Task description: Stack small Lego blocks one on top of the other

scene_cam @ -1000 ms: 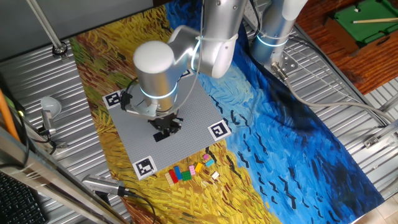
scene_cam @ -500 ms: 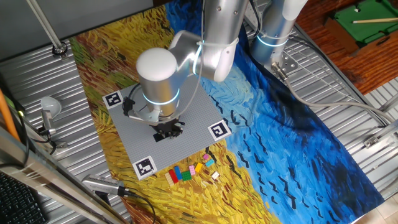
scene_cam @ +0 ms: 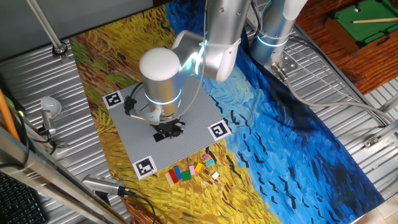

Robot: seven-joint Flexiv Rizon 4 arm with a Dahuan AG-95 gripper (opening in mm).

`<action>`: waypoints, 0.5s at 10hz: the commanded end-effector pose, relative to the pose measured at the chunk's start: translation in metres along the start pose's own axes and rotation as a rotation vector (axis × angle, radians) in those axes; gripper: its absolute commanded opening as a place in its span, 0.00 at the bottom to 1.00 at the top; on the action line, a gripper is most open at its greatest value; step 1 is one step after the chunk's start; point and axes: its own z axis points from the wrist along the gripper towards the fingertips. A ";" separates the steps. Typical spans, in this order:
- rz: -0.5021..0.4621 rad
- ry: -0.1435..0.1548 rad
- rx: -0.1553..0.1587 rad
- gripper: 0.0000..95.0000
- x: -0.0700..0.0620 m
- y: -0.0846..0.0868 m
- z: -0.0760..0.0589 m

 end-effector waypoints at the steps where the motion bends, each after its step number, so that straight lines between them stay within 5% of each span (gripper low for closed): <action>1: -0.001 -0.006 -0.005 0.20 0.003 0.000 -0.004; 5: -0.015 -0.003 -0.002 0.20 0.000 -0.009 0.004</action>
